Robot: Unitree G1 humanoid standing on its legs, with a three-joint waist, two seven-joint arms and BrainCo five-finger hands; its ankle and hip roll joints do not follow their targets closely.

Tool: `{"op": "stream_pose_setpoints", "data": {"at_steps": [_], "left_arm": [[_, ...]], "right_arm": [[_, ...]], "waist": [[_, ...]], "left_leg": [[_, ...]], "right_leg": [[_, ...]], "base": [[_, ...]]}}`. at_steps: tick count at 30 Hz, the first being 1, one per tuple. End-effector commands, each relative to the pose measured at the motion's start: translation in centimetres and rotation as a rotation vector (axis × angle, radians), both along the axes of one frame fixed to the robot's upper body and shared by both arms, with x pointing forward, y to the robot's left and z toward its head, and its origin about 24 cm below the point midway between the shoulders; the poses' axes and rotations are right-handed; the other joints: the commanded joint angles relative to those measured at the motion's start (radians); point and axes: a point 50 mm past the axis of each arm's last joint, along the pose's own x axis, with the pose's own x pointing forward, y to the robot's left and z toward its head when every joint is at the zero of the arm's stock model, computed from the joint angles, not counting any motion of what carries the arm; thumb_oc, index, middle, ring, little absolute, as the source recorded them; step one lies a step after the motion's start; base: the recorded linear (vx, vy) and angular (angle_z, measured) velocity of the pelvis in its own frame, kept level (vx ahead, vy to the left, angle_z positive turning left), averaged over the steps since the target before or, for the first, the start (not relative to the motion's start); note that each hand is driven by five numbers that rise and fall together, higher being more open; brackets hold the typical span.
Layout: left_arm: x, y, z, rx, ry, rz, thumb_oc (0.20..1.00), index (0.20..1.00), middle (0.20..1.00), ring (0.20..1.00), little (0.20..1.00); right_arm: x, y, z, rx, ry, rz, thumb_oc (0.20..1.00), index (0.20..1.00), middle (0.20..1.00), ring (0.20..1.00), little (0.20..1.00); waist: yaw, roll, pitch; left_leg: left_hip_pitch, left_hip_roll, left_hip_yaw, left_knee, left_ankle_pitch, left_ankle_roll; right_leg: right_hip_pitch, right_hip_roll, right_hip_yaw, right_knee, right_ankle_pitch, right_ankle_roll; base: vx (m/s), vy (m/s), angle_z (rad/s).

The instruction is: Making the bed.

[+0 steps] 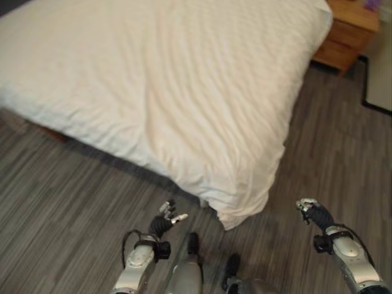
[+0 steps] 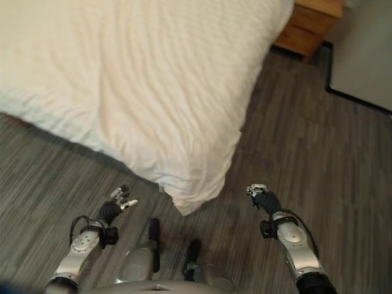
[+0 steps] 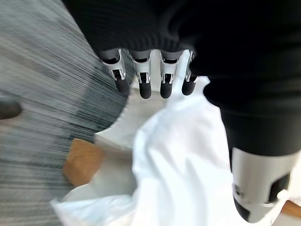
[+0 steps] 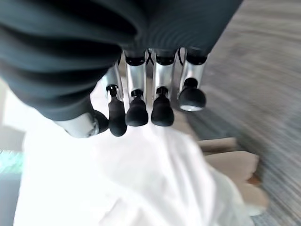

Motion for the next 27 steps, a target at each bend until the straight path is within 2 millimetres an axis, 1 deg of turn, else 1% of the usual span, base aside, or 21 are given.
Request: {"op": "stream_pose_setpoints", "data": {"at_steps": [1, 2, 3, 4, 5, 6, 7, 8, 9, 10, 11, 15, 16, 17, 19, 21, 22, 23, 25, 26, 27], "left_arm": [[1.2, -1.4, 1.5, -0.030, -0.086, -0.085, 1.000, 1.000, 1.000, 1.000, 1.000], [1.2, -1.4, 1.5, -0.030, -0.086, -0.085, 1.000, 1.000, 1.000, 1.000, 1.000], [1.2, -1.6, 1.5, -0.036, -0.085, -0.091, 1.000, 1.000, 1.000, 1.000, 1.000], [1.2, -1.9, 1.3, -0.036, -0.075, -0.101, 1.000, 1.000, 1.000, 1.000, 1.000], [1.4, -2.1, 1.3, -0.036, -0.078, -0.106, 1.000, 1.000, 1.000, 1.000, 1.000], [1.4, -2.0, 1.2, -0.032, -0.071, -0.102, 1.000, 1.000, 1.000, 1.000, 1.000], [1.2, -2.0, 1.2, -0.044, -0.075, -0.093, 1.000, 1.000, 1.000, 1.000, 1.000], [1.2, -2.0, 1.2, -0.043, -0.076, -0.093, 1.000, 1.000, 1.000, 1.000, 1.000], [1.2, -2.0, 1.4, -0.047, -0.083, -0.093, 1.000, 1.000, 1.000, 1.000, 1.000], [1.2, -1.9, 1.4, -0.045, -0.081, -0.094, 1.000, 1.000, 1.000, 1.000, 1.000], [1.1, -1.7, 1.4, -0.034, -0.079, -0.099, 1.000, 1.000, 1.000, 1.000, 1.000], [0.5, -0.8, 0.9, -0.007, -0.051, -0.083, 1.000, 1.000, 1.000, 1.000, 1.000], [0.2, -0.3, 0.9, 0.002, -0.042, -0.079, 1.000, 1.000, 1.000, 1.000, 1.000], [0.2, -0.3, 0.9, 0.002, -0.043, -0.079, 1.000, 1.000, 1.000, 1.000, 1.000], [0.0, 0.0, 0.9, 0.005, -0.039, -0.080, 1.000, 1.000, 1.000, 1.000, 1.000], [-0.1, 0.2, 0.9, 0.012, -0.036, -0.084, 1.000, 1.000, 1.000, 1.000, 1.000], [-0.1, 0.3, 0.9, 0.016, -0.036, -0.087, 1.000, 1.000, 1.000, 1.000, 1.000], [-0.1, 0.3, 0.9, 0.016, -0.036, -0.087, 1.000, 1.000, 1.000, 1.000, 1.000], [-0.2, 0.2, 0.8, 0.010, -0.032, -0.091, 1.000, 1.000, 1.000, 1.000, 1.000], [-0.3, -0.1, 0.7, 0.006, -0.027, -0.102, 1.000, 1.000, 1.000, 1.000, 1.000], [-0.2, -0.1, 0.7, 0.006, -0.027, -0.102, 1.000, 1.000, 1.000, 1.000, 1.000]], "right_arm": [[0.2, 0.9, 1.1, -0.001, -0.063, 0.067, 0.200, 0.200, 0.200, 0.200, 0.200], [0.2, 0.9, 1.1, -0.001, -0.063, 0.067, 0.200, 0.200, 0.200, 0.200, 0.200], [0.2, 1.4, 0.8, 0.005, -0.046, 0.093, 0.200, 0.200, 0.200, 0.200, 0.200], [0.1, 2.0, 0.3, 0.010, -0.026, 0.115, 0.200, 0.200, 0.200, 0.200, 0.200], [0.2, 2.4, 0.0, 0.020, -0.012, 0.122, 0.200, 0.200, 0.200, 0.200, 0.200], [0.5, 3.2, 0.0, 0.033, -0.012, 0.152, 0.200, 0.200, 0.200, 0.200, 0.200], [1.0, 4.2, -0.5, 0.053, 0.005, 0.170, 0.200, 0.200, 0.200, 0.200, 0.200], [1.0, 4.2, -0.5, 0.053, 0.004, 0.170, 0.200, 0.200, 0.200, 0.200, 0.200], [1.5, 4.9, -0.2, 0.063, -0.013, 0.190, 0.200, 0.200, 0.200, 0.200, 0.200], [2.0, 5.5, -0.4, 0.070, -0.004, 0.200, 0.200, 0.200, 0.200, 0.200, 0.200], [2.7, 6.4, -0.5, 0.078, -0.002, 0.216, 0.200, 0.200, 0.200, 0.200, 0.200], [4.0, 8.8, -0.5, 0.102, 0.002, 0.260, 0.200, 0.200, 0.200, 0.200, 0.200], [5.4, 9.4, -0.1, 0.056, -0.011, 0.274, 0.200, 0.200, 0.200, 0.200, 0.200], [5.4, 9.4, 0.0, 0.056, -0.011, 0.274, 0.200, 0.200, 0.200, 0.200, 0.200], [6.4, 9.1, 0.6, 0.019, -0.031, 0.262, 0.200, 0.200, 0.200, 0.200, 0.200], [7.3, 9.0, 1.7, -0.003, -0.070, 0.261, 0.200, 0.200, 0.200, 0.200, 0.200], [8.1, 9.0, 2.7, -0.030, -0.100, 0.268, 0.200, 0.200, 0.200, 0.200, 0.200], [8.1, 9.0, 2.7, -0.030, -0.100, 0.268, 0.200, 0.200, 0.200, 0.200, 0.200], [8.9, 9.0, 3.6, -0.051, -0.127, 0.266, 0.200, 0.200, 0.200, 0.200, 0.200], [9.8, 9.3, 4.5, -0.071, -0.156, 0.268, 0.200, 0.200, 0.200, 0.200, 0.200], [9.8, 9.3, 4.5, -0.071, -0.157, 0.268, 0.200, 0.200, 0.200, 0.200, 0.200]], "waist": [[-0.031, -0.018, -0.017], [-0.032, -0.017, -0.017], [-0.035, -0.017, -0.023], [-0.044, -0.009, -0.031], [-0.047, 0.002, -0.034], [-0.039, 0.008, -0.039], [-0.025, 0.012, -0.047], [-0.026, 0.012, -0.049], [-0.019, 0.013, -0.048], [-0.013, 0.013, -0.048], [0.000, 0.012, -0.042], [0.041, 0.008, -0.025], [0.068, 0.014, -0.015], [0.067, 0.014, -0.017], [0.080, 0.019, -0.010], [0.089, 0.021, -0.006], [0.100, 0.020, -0.001], [0.100, 0.020, -0.001], [0.111, 0.019, 0.006], [0.121, 0.020, 0.010], [0.121, 0.020, 0.011]], "left_leg": [[-0.024, -0.036, 0.072, 0.154, -0.137, 0.132], [-0.024, -0.036, 0.071, 0.155, -0.138, 0.132], [0.002, -0.027, 0.053, 0.151, -0.156, 0.131], [0.024, -0.021, 0.048, 0.126, -0.160, 0.128], [0.033, -0.027, 0.041, 0.087, -0.140, 0.126], [0.045, -0.040, 0.026, 0.032, -0.129, 0.125], [0.069, -0.060, 0.004, -0.031, -0.121, 0.130], [0.066, -0.060, 0.003, -0.033, -0.118, 0.130], [0.064, -0.066, -0.008, -0.046, -0.116, 0.133], [0.060, -0.070, -0.011, -0.052, -0.113, 0.135], [0.057, -0.073, -0.012, -0.053, -0.111, 0.138], [0.042, -0.084, -0.026, -0.053, -0.111, 0.150], [0.038, -0.095, -0.038, -0.072, -0.105, 0.157], [0.034, -0.096, -0.039, -0.072, -0.103, 0.157], [0.031, -0.101, -0.044, -0.082, -0.099, 0.159], [0.023, -0.106, -0.048, -0.089, -0.097, 0.162], [0.017, -0.108, -0.051, -0.090, -0.098, 0.165], [0.017, -0.108, -0.051, -0.090, -0.098, 0.165], [0.011, -0.111, -0.053, -0.090, -0.099, 0.169], [0.004, -0.116, -0.056, -0.092, -0.098, 0.170], [0.004, -0.116, -0.056, -0.092, -0.098, 0.170]], "right_leg": [[0.008, -0.065, 0.040, 0.045, -0.008, 0.094], [0.009, -0.065, 0.040, 0.045, -0.009, 0.094], [0.009, -0.072, 0.033, 0.046, -0.012, 0.093], [0.007, -0.075, 0.024, 0.049, -0.018, 0.095], [0.007, -0.071, 0.018, 0.047, -0.014, 0.096], [0.007, -0.066, 0.015, 0.041, -0.011, 0.100], [-0.001, -0.063, 0.016, 0.034, -0.002, 0.105], [-0.004, -0.063, 0.015, 0.033, -0.001, 0.105], [-0.016, -0.063, 0.017, 0.036, 0.001, 0.106], [-0.026, -0.065, 0.016, 0.038, 0.002, 0.107], [-0.030, -0.066, 0.018, 0.038, 0.004, 0.108], [-0.042, -0.076, 0.013, 0.046, 0.007, 0.111], [-0.047, -0.083, 0.002, 0.045, 0.011, 0.116], [-0.049, -0.083, 0.001, 0.044, 0.013, 0.116], [-0.055, -0.085, -0.004, 0.044, 0.013, 0.120], [-0.064, -0.088, -0.009, 0.046, 0.016, 0.124], [-0.069, -0.091, -0.014, 0.048, 0.018, 0.128], [-0.070, -0.091, -0.014, 0.048, 0.018, 0.128], [-0.074, -0.093, -0.017, 0.049, 0.020, 0.131], [-0.080, -0.094, -0.020, 0.047, 0.023, 0.134], [-0.080, -0.094, -0.020, 0.047, 0.023, 0.134]], "base": [[-0.12, 0.043, 0.40], [-0.07, 0.058, 0.35], [0.00, 0.069, 0.44], [0.01, 0.106, 0.46], [0.02, 0.111, 0.37], [0.02, 0.130, 0.41], [0.01, 0.095, 0.31], [-0.02, 0.087, 0.19], [-0.04, 0.060, -0.04], [-0.05, 0.092, 0.10], [-0.03, 0.076, 0.20], [-0.01, 0.059, 0.09], [0.00, 0.069, 0.21], [0.01, 0.076, 0.21], [0.00, 0.049, 0.16], [0.02, 0.054, 0.23], [0.02, 0.032, 0.12], [0.02, 0.027, 0.08], [0.00, 0.000, 0.00], [0.00, 0.000, 0.00], [0.02, 0.033, 0.01]]}}
